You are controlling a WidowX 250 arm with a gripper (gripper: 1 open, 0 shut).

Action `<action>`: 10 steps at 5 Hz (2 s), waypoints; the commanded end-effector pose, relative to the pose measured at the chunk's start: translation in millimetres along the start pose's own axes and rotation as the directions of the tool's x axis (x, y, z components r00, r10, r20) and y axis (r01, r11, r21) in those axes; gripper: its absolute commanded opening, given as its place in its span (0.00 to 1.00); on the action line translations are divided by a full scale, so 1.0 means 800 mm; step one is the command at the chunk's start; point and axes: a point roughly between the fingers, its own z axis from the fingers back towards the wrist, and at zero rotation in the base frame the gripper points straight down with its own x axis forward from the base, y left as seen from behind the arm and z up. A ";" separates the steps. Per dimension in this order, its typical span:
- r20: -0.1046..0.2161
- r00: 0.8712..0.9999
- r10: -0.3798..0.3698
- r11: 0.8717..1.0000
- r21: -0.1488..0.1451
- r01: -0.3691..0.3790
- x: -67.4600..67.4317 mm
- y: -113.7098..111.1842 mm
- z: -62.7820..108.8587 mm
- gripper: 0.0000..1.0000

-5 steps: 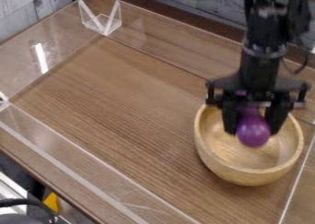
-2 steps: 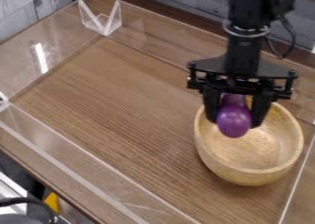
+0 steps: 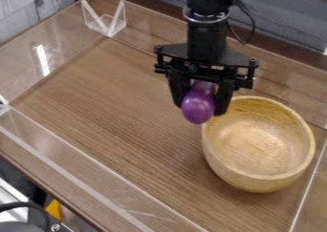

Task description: Remove the purple eggplant from inside the brown bowl and put it on the table

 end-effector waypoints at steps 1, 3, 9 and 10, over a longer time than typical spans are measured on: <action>0.070 0.996 0.053 0.999 0.001 -0.053 0.022 0.032 0.010 0.00; 0.111 0.985 0.136 0.990 0.020 -0.139 0.050 0.133 0.011 0.00; 0.202 0.964 0.173 0.980 0.066 -0.189 0.128 0.207 -0.017 0.00; 0.206 0.954 0.218 0.970 0.063 -0.235 0.132 0.203 -0.013 0.00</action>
